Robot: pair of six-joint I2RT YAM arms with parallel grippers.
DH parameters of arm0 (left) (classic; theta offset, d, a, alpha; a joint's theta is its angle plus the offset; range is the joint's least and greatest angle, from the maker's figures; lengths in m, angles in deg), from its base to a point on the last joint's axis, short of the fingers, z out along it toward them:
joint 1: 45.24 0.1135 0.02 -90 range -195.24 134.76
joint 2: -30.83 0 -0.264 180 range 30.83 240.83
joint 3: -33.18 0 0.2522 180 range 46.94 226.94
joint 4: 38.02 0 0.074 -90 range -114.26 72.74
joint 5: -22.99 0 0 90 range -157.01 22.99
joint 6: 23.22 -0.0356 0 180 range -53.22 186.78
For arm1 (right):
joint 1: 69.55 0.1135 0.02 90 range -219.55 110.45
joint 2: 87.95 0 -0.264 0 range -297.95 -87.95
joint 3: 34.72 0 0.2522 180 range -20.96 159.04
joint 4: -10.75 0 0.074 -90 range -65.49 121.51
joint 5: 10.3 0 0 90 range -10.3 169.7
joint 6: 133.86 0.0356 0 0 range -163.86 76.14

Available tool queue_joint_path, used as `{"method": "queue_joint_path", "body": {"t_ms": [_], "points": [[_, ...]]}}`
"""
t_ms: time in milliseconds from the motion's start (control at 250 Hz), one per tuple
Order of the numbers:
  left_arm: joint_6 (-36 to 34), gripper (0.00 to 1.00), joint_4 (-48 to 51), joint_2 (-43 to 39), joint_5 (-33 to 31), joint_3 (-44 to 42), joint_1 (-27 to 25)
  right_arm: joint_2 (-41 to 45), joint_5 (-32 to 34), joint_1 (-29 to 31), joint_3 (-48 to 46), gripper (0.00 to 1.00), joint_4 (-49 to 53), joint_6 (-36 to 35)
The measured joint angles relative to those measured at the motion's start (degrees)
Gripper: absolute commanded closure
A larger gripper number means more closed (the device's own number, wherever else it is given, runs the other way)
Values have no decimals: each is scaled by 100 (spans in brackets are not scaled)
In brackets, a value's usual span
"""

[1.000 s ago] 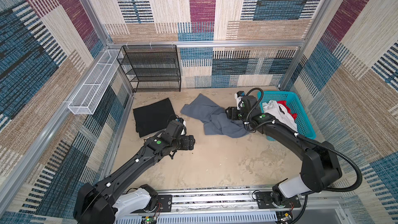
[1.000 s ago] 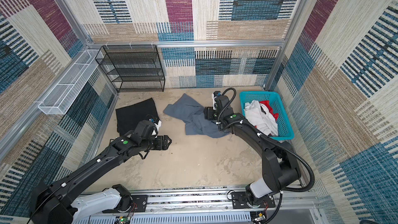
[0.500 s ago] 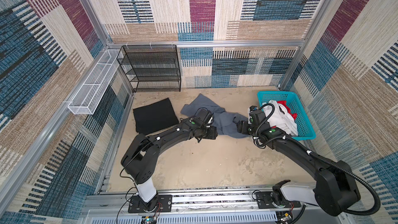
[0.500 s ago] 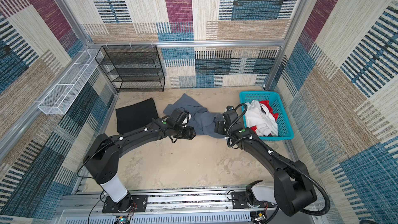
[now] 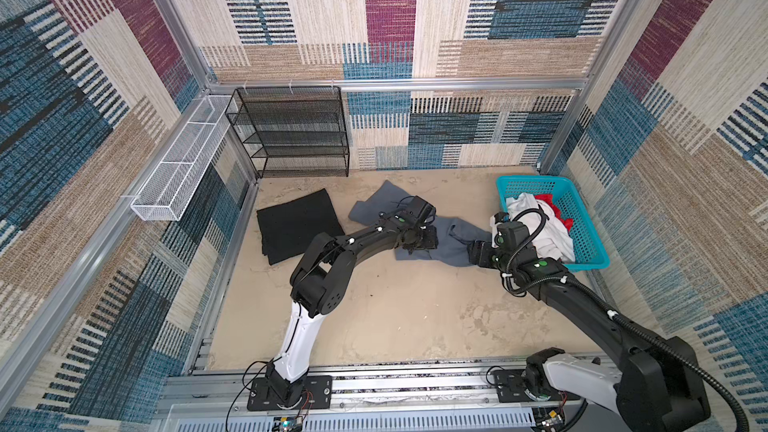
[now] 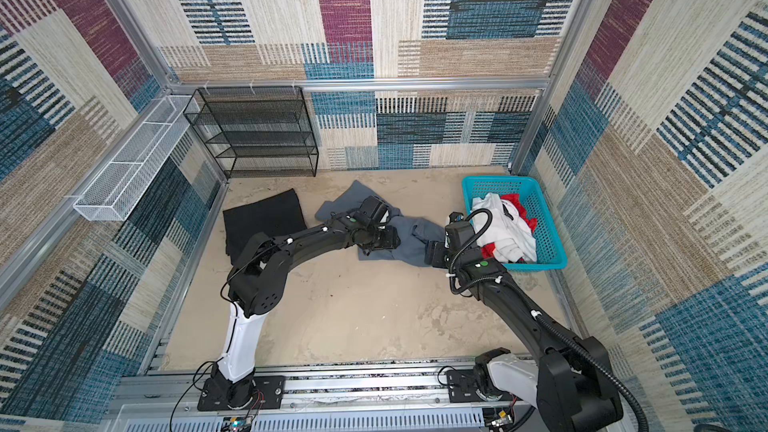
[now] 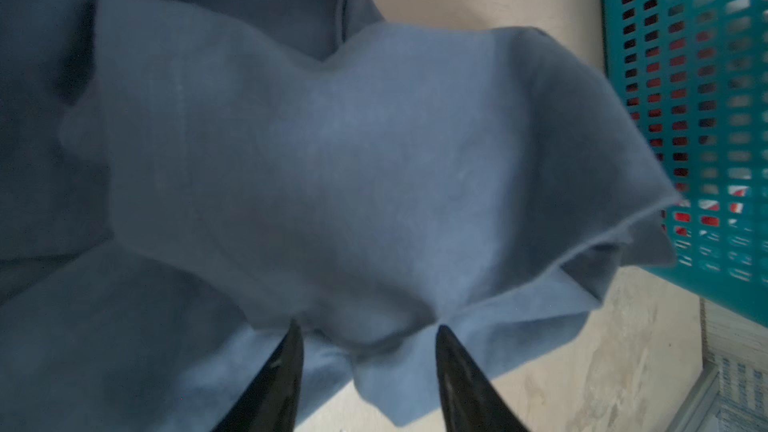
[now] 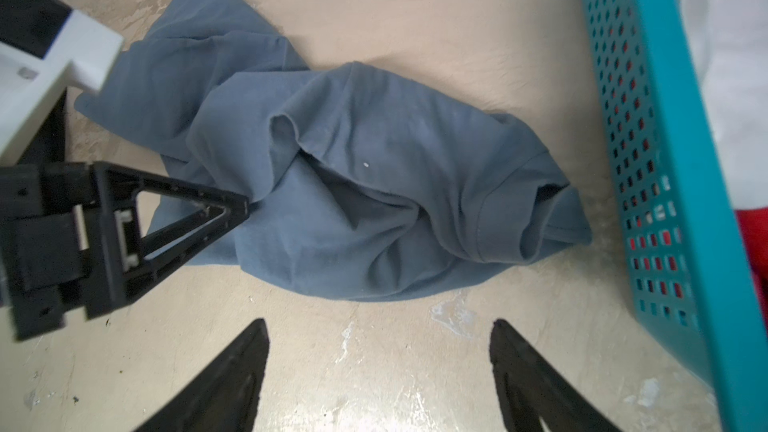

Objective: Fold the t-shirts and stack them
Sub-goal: 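Grasp the grey-blue t-shirt edge with the left gripper while the right gripper hovers nearby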

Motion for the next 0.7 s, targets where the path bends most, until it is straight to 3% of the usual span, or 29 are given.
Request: {"method": "queue_joint_path", "body": {"t_ms": [112,340,572,624,700], "points": [[37,81,52,133,-17,146,-2,44,-48,-4,-79,16,4,-55],[35,83,109,-35,-133,162,-2,2,-155,-42,-173,15,-24,-87],[-9,98,131,-223,-258,157,-2,-144,-350,-42,-177,15,-39,-85],[-26,97,144,-223,-280,157,-2,-142,-369,-42,-177,15,-50,-85],[-28,78,164,-223,-273,157,0,-122,-393,-42,-177,15,-52,-85]]}}
